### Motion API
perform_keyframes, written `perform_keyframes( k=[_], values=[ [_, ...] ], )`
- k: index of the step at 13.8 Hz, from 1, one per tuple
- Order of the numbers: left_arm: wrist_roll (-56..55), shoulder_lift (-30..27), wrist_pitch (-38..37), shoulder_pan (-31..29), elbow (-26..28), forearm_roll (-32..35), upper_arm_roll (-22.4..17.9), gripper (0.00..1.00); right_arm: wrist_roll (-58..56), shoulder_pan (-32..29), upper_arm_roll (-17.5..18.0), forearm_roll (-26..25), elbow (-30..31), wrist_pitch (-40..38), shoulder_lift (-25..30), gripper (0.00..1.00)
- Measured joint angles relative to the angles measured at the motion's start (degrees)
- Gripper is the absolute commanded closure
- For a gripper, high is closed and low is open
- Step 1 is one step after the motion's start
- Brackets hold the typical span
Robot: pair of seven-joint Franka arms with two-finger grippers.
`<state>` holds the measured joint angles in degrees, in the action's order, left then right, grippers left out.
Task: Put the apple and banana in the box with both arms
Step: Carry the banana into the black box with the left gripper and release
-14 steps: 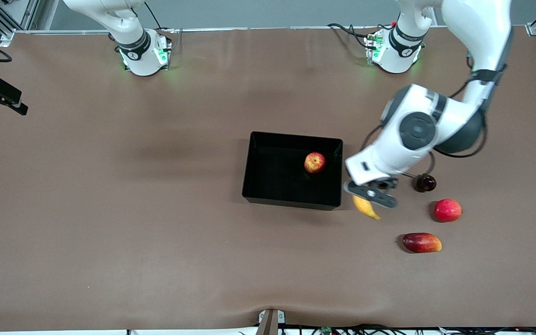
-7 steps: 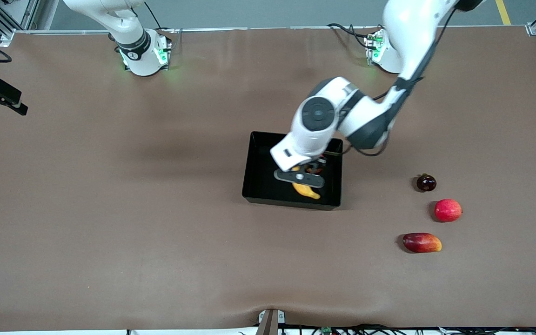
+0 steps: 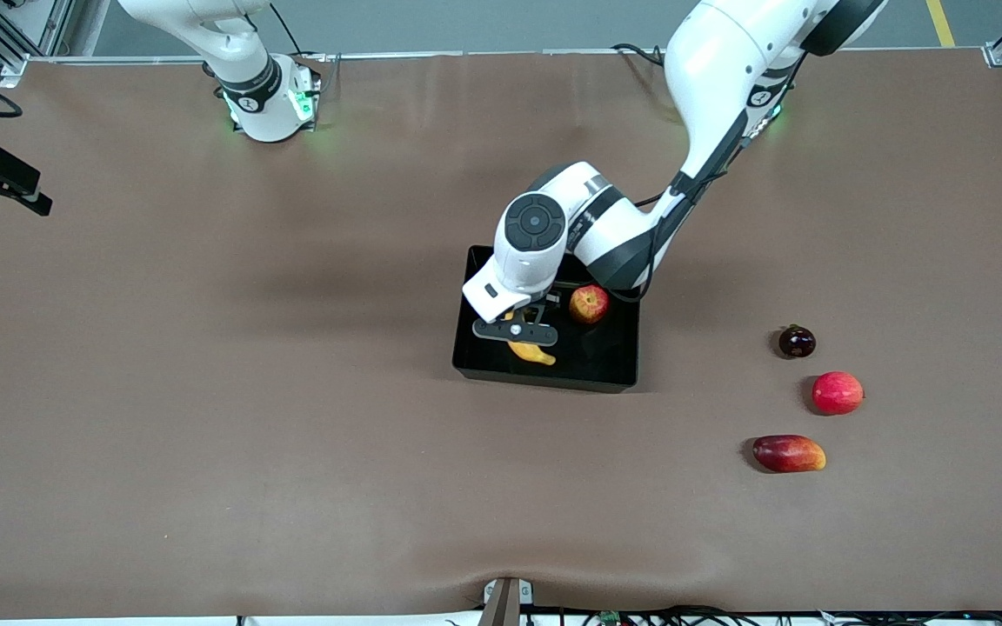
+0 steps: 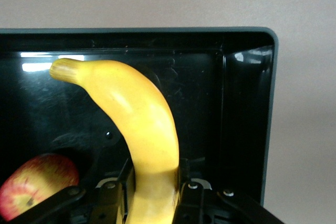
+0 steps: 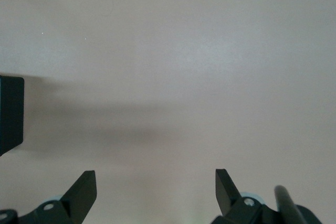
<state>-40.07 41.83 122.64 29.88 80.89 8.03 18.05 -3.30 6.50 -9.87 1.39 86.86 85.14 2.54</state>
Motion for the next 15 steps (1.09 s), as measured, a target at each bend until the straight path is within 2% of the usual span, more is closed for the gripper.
perform_keyframes(
  k=[3, 12, 13, 14, 15],
  values=[
    [-0.01, 1.74, 2.20, 1.93, -0.06, 0.00, -1.94, 1.00, 0.00, 0.00, 0.00, 0.00, 0.00, -0.01, -0.01, 0.00],
    [-0.01, 7.34, 6.05, 3.12, -0.08, 0.92, -2.23, 0.99, 0.00, -0.01, -0.04, 0.00, 0.00, -0.05, -0.03, 0.00],
    [-0.01, 7.46, 6.12, 3.15, -0.14, 0.97, -2.23, 0.83, 0.00, -0.01, -0.06, 0.00, 0.00, -0.05, -0.03, 0.00],
    [-0.01, 7.45, 6.11, 3.17, -0.19, 1.03, -2.23, 0.44, 0.00, -0.01, -0.08, 0.00, 0.00, -0.05, -0.03, 0.00],
    [-0.02, 7.46, 6.12, 3.19, -0.22, 1.35, -2.25, 0.00, 0.00, -0.02, -0.10, 0.00, 0.00, -0.05, -0.03, 0.00]
  ],
)
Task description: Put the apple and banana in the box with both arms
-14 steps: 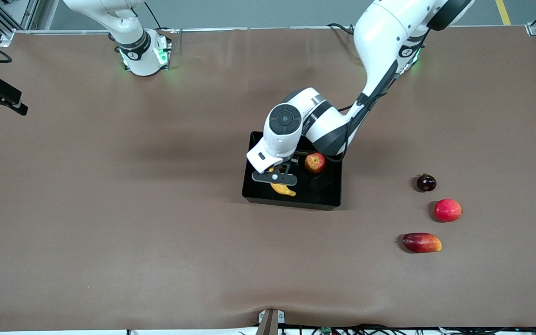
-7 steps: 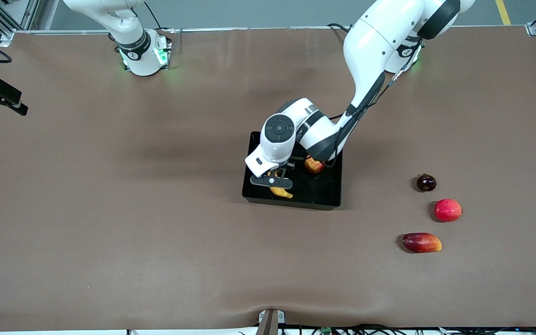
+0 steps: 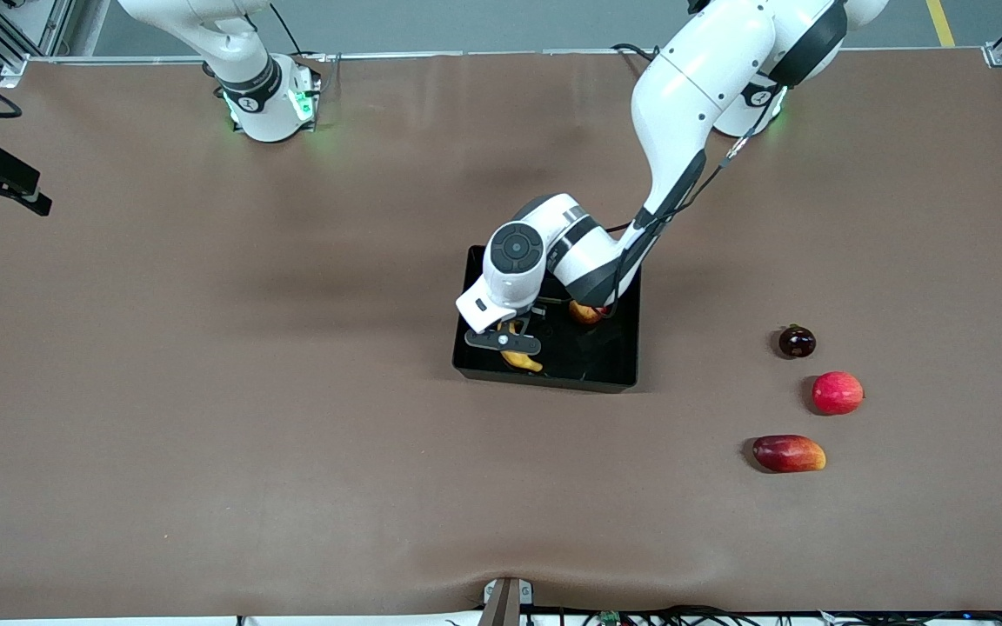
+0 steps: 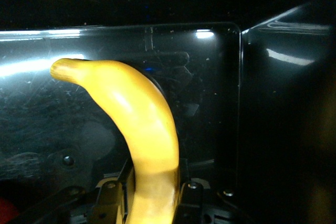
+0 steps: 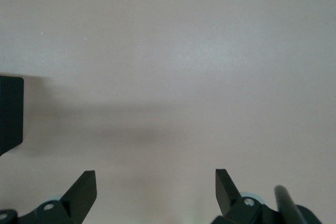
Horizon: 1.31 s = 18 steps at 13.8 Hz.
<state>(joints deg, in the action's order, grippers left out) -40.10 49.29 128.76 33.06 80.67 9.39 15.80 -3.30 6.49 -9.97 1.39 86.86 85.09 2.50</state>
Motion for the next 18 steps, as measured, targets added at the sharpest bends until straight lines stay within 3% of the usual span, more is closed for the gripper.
perform_keyframes(
  k=[5, 8, 11, 18],
  values=[
    [-0.11, -0.82, -0.42, -0.73, -1.77, 2.51, -0.84, 0.00, 0.00, -0.01, -0.07, 0.00, 0.00, -0.02, -0.02, 0.00],
    [-0.28, -6.16, -6.83, -2.46, -3.46, 2.55, -1.24, 0.00, 0.00, -0.02, -0.12, 0.00, 0.00, -0.04, -0.04, 0.00],
    [-0.37, -15.65, -19.41, -9.25, -3.94, 2.43, -0.99, 0.00, 0.00, -0.05, -0.18, 0.00, 0.00, -0.07, -0.05, 0.00],
    [3.62, -29.02, -31.38, -24.02, -3.54, 1.41, -0.80, 0.00, 0.00, -0.10, -0.25, 0.00, 0.00, -0.10, -0.05, 0.00]
  ],
)
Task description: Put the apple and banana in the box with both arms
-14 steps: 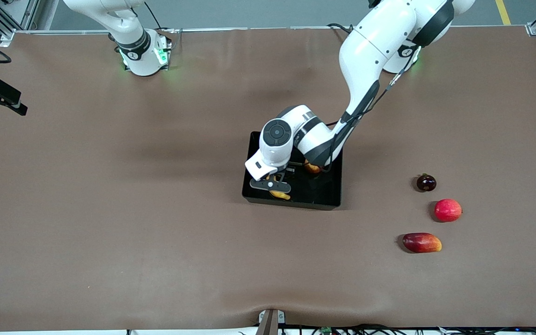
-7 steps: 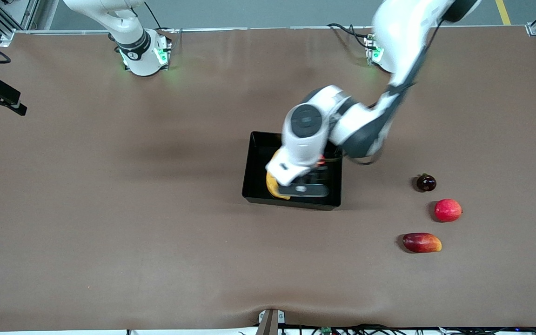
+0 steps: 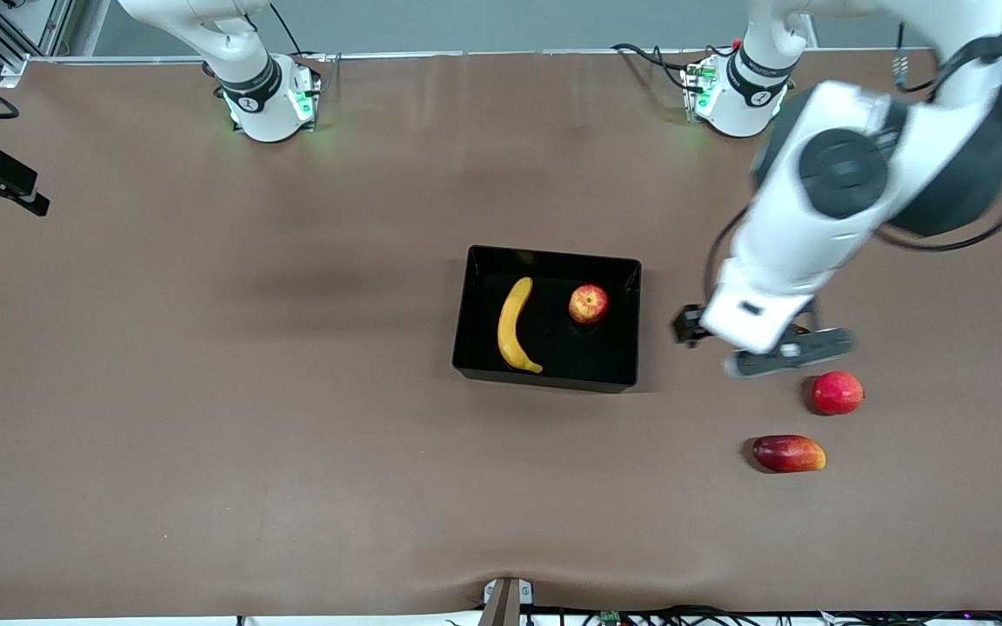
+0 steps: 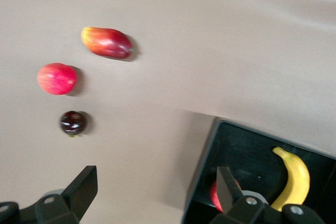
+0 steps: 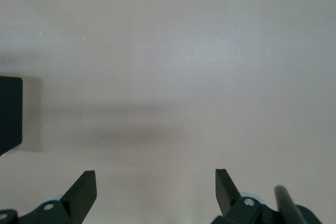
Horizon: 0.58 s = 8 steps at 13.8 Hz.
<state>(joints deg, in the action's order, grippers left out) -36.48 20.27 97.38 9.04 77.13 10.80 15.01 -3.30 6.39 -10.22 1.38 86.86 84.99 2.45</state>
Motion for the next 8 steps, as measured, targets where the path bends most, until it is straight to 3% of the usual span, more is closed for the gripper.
perform_keyframes(
  k=[8],
  values=[
    [15.36, -12.83, -11.70, -8.90, 0.59, -4.71, 0.06, 0.00, 0.00, -0.01, -0.02, 0.00, 0.00, 0.00, 0.00, 0.00]
  ],
)
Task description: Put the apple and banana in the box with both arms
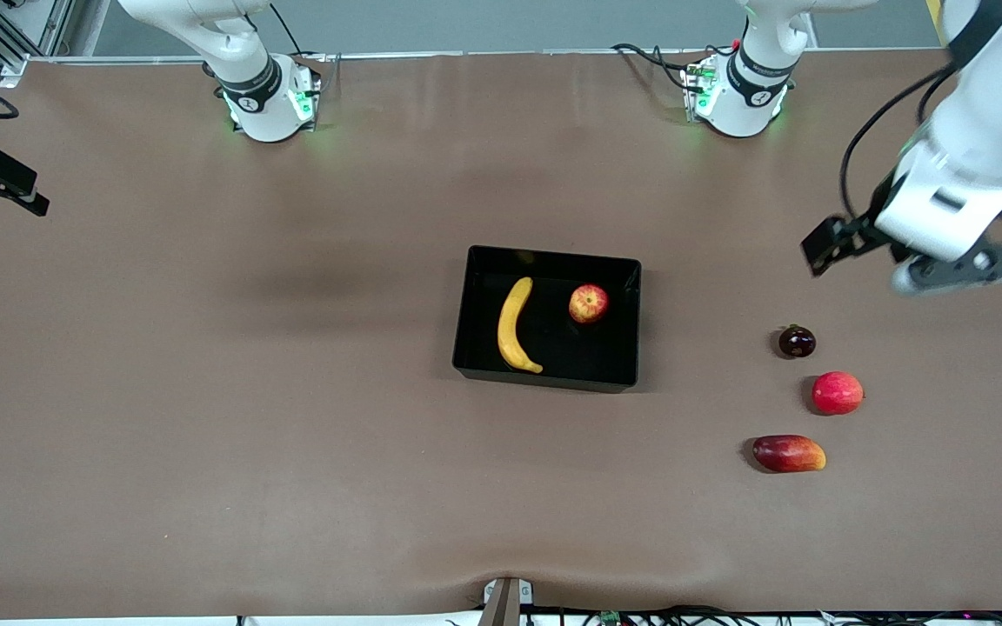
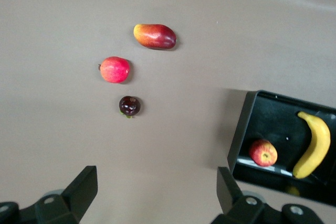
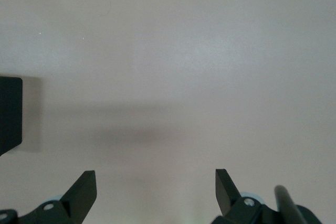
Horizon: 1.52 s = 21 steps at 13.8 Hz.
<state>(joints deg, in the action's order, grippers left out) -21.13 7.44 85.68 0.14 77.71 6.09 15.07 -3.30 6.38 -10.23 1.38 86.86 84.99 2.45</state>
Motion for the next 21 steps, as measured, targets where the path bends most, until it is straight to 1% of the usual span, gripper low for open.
perform_keyframes(
  k=[3, 6, 9, 12, 14, 15, 18, 21],
  values=[
    [5.89, -3.33, -1.21, -2.64, 2.06, -1.61, -0.22, 0.00, 0.00, 0.00, 0.00, 0.00, 0.00, 0.00, 0.00, 0.00],
    [7.68, -7.97, -1.43, -2.81, 7.25, -2.27, -1.52, 0.00, 0.00, 0.00, 0.00, 0.00, 0.00, 0.00, 0.00, 0.00],
    [10.22, -12.98, -1.54, 0.85, 12.02, -3.39, -6.45, 0.00, 0.00, 0.00, -0.01, 0.00, 0.00, 0.00, 0.00, 0.00],
    [10.99, -16.55, -1.54, 4.68, 15.01, -3.62, -9.73, 0.00, 0.00, 0.00, 0.00, 0.00, 0.00, 0.00, 0.00, 0.00],
    [10.99, -17.77, -1.55, 8.08, 15.95, -3.63, -13.04, 0.00, 0.00, 0.00, -0.01, 0.00, 0.00, 0.00, 0.00, 0.00],
    [11.07, -17.95, -1.57, 8.74, 16.17, -3.63, -14.01, 0.00, 0.00, 0.00, -0.01, 0.00, 0.00, 0.00, 0.00, 0.00],
    [13.77, -17.93, -1.57, 8.66, 16.76, -4.39, -14.95, 0.00, 0.00, -0.01, -0.01, 0.00, 0.00, 0.00, 0.00, 0.00],
    [15.28, -17.83, -1.57, 7.08, 17.09, -5.60, -15.30, 0.00, 0.00, -0.01, -0.01, 0.00, 0.00, 0.00, 0.00, 0.00]
  ],
)
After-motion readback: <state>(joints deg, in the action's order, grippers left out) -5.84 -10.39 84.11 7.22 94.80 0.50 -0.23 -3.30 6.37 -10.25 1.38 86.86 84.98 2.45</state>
